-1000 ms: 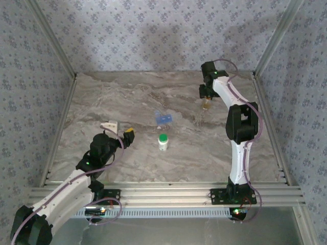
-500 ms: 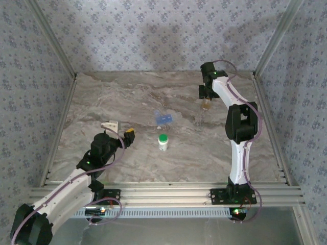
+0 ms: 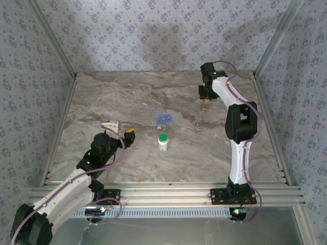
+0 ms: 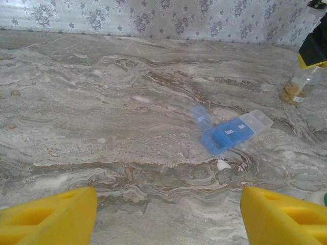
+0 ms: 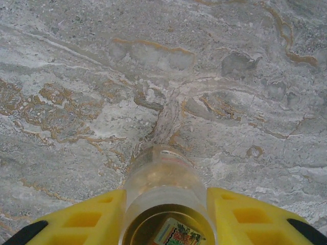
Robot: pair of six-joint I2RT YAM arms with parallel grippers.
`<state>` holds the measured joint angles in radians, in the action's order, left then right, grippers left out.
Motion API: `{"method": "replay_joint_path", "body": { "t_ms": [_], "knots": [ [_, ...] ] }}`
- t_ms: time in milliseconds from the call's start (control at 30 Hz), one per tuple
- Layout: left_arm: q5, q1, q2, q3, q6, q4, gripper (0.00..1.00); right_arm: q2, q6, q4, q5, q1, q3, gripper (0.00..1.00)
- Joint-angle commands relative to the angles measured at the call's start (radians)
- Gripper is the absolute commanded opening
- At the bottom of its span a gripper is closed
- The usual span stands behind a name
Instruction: Sort the pills into containers
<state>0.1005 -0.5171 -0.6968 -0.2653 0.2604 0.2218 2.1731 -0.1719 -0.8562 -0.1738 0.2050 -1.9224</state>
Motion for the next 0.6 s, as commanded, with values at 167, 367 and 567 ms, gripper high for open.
{"method": "replay_joint_path", "body": {
  "t_ms": [167,367,567],
  "knots": [
    [-0.024,0.006,-0.034,-0.015,0.014,0.049,0.76,-0.105,0.000,-0.011,0.019,0.028,0.037,0.36],
    [-0.046,0.004,0.048,0.002,0.002,0.072,0.80,-0.246,0.009,-0.019,0.037,0.100,0.080,0.36],
    [-0.106,0.004,-0.004,-0.013,-0.074,0.146,0.78,-0.377,0.040,-0.027,0.076,0.221,0.120,0.36]
  ]
}}
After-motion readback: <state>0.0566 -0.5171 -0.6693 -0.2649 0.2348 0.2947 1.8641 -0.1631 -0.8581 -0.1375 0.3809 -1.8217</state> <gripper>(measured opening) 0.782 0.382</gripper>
